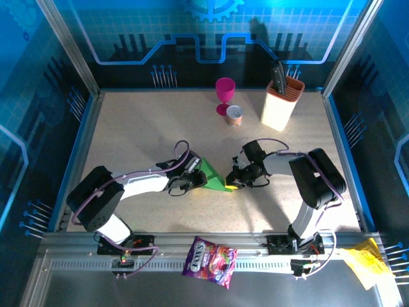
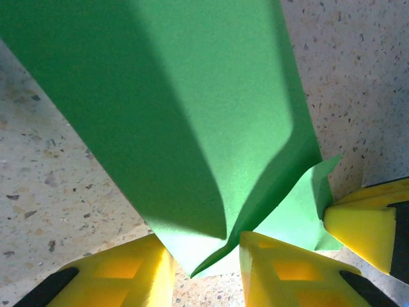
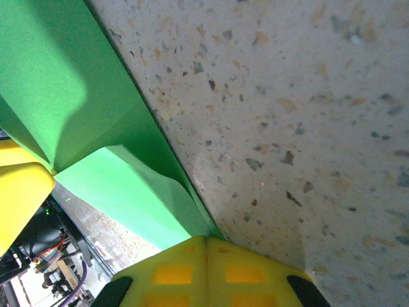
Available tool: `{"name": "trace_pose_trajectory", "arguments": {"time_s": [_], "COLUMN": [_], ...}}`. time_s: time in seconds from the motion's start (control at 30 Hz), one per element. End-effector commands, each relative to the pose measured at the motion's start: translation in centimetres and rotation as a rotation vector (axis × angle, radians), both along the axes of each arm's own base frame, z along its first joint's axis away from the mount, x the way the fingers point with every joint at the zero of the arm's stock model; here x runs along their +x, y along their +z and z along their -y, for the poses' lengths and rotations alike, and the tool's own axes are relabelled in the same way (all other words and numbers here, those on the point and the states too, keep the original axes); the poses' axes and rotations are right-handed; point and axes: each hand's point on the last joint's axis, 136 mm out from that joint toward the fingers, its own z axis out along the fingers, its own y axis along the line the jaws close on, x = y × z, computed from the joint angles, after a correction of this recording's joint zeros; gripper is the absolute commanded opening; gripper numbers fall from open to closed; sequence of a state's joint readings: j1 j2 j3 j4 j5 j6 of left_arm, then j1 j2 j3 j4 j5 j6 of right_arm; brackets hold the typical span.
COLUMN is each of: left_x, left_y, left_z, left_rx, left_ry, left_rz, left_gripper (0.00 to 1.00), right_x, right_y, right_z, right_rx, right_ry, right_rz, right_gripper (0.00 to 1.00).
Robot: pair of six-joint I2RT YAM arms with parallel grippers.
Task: Fold a paper plane with a square sheet of paper (pick it up from the middle)
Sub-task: Fourth fold the wing at the center of the table.
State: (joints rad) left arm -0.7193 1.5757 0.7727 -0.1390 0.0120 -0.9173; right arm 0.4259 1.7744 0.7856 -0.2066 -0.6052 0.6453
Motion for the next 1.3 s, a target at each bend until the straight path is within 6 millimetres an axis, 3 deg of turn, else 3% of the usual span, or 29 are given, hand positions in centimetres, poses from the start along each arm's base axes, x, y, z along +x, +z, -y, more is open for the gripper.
{"name": "trace_pose_trajectory", "arguments": {"time_s": [0.0,0.37,0.87,0.93,1.1,1.27], "left_x": [0.34,0.68,1.09,1.07,0.93,0.95], "left_y": [0.25,0.49,0.97,0.97,0.76,0.7], "left_z": [-0.04,0.33,0.56,0.53,0.57,0.64], "left_rx": [0.037,0.022,0.01,0.01,0.01,0.008], "left_ry": [-0.03,-0.032,-0.031,-0.031,-0.032,-0.035], "left_rz": [0.016,0.03,0.051,0.051,0.042,0.043], "left_gripper": [0.33,0.32,0.15,0.16,0.37,0.4], "right_x": [-2.88,-2.88,-2.92,-2.97,-3.02,-3.13], "right_y": [-6.27,-6.39,-6.44,-6.46,-6.51,-6.49], "right_z": [3.41,3.42,3.44,3.44,3.42,3.36], "right_rx": [-0.239,-0.24,-0.244,-0.244,-0.247,-0.248], "right_ry": [0.0,0.0,-0.001,0.0,0.001,0.005], "right_rz": [-0.094,-0.099,-0.1,-0.101,-0.102,-0.104], "right_gripper": [0.0,0.0,0.0,0.0,0.0,0.0]}}
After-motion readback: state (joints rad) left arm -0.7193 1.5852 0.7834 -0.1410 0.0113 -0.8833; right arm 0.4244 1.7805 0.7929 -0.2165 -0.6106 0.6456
